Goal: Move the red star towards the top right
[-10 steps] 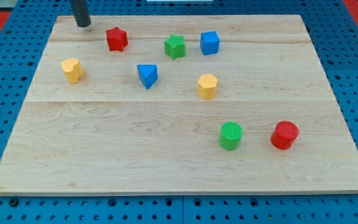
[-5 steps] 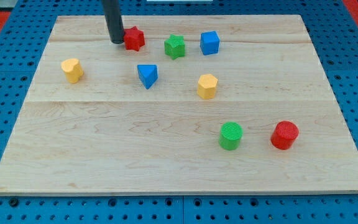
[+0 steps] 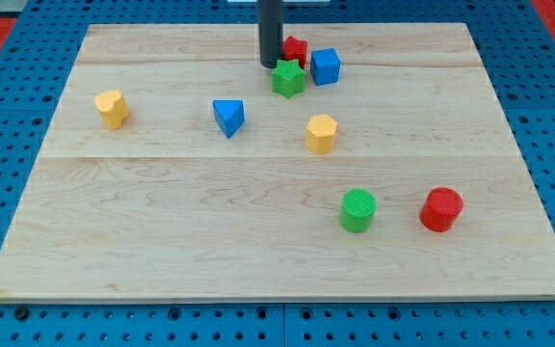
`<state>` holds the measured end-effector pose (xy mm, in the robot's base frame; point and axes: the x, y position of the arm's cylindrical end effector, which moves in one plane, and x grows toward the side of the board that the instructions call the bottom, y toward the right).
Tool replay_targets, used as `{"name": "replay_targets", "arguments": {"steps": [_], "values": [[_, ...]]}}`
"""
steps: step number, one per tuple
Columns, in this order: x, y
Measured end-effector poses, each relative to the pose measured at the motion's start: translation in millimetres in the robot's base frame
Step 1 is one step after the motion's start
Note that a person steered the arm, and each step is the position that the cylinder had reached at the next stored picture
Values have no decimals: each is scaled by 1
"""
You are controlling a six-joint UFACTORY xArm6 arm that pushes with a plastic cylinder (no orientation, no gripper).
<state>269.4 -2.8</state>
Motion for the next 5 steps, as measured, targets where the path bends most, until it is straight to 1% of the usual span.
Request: {"name": "replay_targets", "arguments": {"steps": [2, 5], "values": [[-14, 25], [-32, 87]]}}
